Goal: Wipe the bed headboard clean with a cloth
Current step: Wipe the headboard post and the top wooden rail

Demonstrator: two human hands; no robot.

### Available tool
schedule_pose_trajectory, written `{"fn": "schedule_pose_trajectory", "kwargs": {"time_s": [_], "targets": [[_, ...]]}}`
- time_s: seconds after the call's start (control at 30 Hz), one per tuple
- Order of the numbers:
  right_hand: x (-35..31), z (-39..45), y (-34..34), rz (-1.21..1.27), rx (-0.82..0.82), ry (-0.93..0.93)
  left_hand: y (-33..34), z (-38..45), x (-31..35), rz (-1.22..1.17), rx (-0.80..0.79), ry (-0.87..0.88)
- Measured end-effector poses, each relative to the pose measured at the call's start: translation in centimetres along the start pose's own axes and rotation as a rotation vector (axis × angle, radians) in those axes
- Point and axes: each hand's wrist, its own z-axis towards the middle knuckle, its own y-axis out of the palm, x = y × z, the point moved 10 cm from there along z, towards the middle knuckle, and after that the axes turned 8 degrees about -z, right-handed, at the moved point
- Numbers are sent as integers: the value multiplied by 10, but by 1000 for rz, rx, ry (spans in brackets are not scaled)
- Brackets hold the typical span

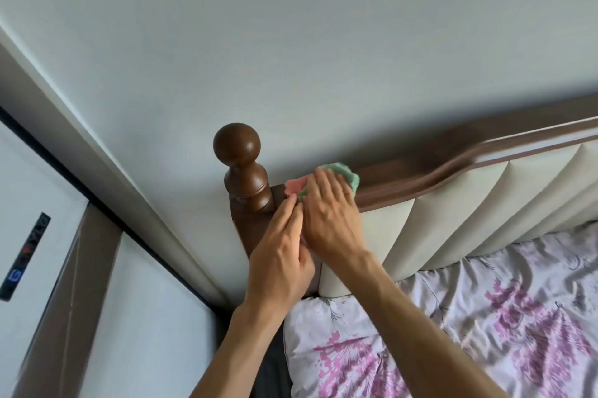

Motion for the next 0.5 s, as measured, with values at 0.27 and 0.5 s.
{"fn": "schedule_pose_trajectory", "kwargs": {"time_s": [0.27,0.5], "targets": [[74,6,-6,-182,1,147,2,-2,-4,4,-42,8],[40,-1,1,109,1,-91,0,0,-10,-176,-100,-87]]}}
